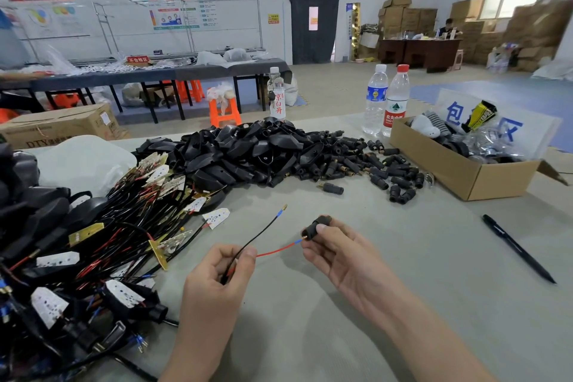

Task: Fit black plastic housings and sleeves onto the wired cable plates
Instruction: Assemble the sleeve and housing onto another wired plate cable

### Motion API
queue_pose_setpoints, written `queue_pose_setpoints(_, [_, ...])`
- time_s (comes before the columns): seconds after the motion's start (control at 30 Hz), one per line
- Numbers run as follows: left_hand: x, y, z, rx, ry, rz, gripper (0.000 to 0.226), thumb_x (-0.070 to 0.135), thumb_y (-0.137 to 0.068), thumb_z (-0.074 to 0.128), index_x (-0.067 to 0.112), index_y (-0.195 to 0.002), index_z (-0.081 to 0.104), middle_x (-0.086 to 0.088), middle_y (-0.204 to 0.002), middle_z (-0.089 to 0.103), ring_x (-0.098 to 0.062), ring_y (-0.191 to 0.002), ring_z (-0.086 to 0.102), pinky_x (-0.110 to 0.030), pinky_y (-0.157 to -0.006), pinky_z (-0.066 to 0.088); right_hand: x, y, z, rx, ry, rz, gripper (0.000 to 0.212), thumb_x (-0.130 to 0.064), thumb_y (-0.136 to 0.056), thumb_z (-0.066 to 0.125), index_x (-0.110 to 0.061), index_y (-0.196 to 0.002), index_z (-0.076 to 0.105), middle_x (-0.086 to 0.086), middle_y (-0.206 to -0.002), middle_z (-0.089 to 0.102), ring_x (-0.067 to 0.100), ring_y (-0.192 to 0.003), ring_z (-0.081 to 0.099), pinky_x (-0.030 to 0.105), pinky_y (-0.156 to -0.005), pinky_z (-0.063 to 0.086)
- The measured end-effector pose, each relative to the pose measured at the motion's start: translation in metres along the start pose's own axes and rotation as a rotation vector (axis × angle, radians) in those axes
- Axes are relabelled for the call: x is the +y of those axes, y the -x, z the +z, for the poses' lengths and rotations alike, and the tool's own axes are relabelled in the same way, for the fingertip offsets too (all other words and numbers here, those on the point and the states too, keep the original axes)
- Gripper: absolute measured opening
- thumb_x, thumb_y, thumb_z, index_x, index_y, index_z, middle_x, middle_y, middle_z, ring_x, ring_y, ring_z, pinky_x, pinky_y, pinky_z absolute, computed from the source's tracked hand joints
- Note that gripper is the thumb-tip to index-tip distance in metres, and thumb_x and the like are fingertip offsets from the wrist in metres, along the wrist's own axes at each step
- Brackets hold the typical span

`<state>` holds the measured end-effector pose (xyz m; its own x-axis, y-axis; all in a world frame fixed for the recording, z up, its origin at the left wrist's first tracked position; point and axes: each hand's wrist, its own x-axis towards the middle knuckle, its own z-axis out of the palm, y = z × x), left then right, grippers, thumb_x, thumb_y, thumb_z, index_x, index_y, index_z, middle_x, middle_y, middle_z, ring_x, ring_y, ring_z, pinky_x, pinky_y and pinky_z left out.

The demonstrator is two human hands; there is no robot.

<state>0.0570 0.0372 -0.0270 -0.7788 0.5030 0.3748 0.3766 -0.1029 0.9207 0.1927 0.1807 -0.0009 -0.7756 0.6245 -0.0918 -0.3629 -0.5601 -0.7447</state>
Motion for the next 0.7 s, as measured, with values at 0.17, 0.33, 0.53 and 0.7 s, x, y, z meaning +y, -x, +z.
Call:
queue_pose_setpoints(0.17, [0.0018, 0.0, -0.0001, -0.004, -0.014, 0.009, 0.021, 0.02, -0.091, 0.069, 0.029, -0.073, 0.063, 0.012, -0.05, 0.039, -0.002, -0.046, 0.029, -0.013, -0.042, 0.025, 0.0009, 0.0011, 0.0014, 0.002, 0.008, 0.011, 0.027, -0.005, -0.092, 0.062, -0.001, -0.118, 0.055, 0.018, -0.099, 0.072, 0.022, -0.083, 0.072, 0.026, -0.072, 0.059])
queue_pose_setpoints(0.33, [0.0042, 0.0008, -0.0005, -0.009, -0.008, -0.003, 0.02, 0.019, -0.092, 0.068, 0.028, -0.074, 0.064, 0.011, -0.051, 0.041, -0.003, -0.046, 0.03, -0.011, -0.042, 0.026, 0.0014, 0.0034, 0.0039, 0.0, -0.002, 0.026, 0.029, 0.001, -0.09, 0.062, -0.006, -0.116, 0.051, 0.022, -0.098, 0.073, 0.028, -0.087, 0.072, 0.026, -0.072, 0.059])
queue_pose_setpoints(0.53, [0.0048, 0.0012, -0.0018, -0.016, -0.01, -0.004, 0.017, 0.026, -0.092, 0.066, 0.029, -0.075, 0.064, 0.011, -0.051, 0.041, -0.004, -0.045, 0.028, -0.013, -0.041, 0.024, 0.0027, 0.0035, 0.0043, -0.017, 0.013, 0.017, 0.041, -0.001, -0.079, 0.07, -0.006, -0.114, 0.05, 0.025, -0.104, 0.072, 0.03, -0.093, 0.072, 0.026, -0.076, 0.059])
queue_pose_setpoints(0.7, [0.0073, 0.0026, -0.0008, -0.047, 0.024, 0.033, 0.017, 0.046, -0.081, 0.061, 0.03, -0.078, 0.065, 0.009, -0.05, 0.046, -0.001, -0.043, 0.031, -0.01, -0.042, 0.025, 0.01, 0.0025, 0.0043, -0.066, 0.026, 0.03, 0.045, -0.001, -0.075, 0.073, -0.005, -0.114, 0.052, 0.026, -0.11, 0.07, 0.033, -0.1, 0.071, 0.025, -0.078, 0.058])
